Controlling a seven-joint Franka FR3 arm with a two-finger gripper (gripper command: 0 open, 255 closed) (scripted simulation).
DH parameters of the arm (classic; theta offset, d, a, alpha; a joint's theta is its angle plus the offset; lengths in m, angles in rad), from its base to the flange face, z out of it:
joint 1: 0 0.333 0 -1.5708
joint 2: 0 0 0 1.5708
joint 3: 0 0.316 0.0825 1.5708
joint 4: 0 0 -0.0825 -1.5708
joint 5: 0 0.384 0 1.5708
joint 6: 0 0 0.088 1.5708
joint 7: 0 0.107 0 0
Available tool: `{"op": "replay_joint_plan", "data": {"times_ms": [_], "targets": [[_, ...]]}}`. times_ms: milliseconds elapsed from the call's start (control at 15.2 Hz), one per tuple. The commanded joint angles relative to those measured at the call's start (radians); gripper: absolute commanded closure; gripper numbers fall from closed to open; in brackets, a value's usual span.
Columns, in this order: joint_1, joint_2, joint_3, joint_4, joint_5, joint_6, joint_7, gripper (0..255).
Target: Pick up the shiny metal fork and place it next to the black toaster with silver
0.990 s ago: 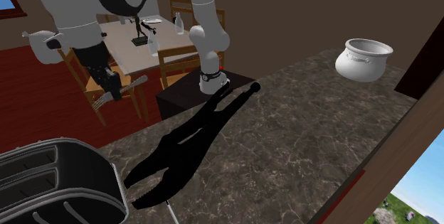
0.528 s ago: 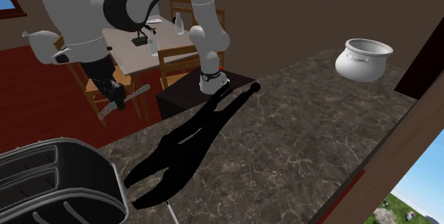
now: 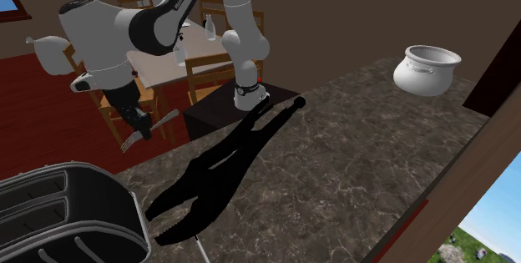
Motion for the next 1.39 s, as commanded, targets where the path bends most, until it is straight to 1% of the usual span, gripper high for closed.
{"op": "replay_joint_plan", "data": {"times_ms": [0,1320], "targets": [[0.0,0.006,0.0,-0.02,0.0,0.027,-0.002,255],[0.008,0.13,-0.005,-0.137,-0.015,0.265,-0.008,255]]}}
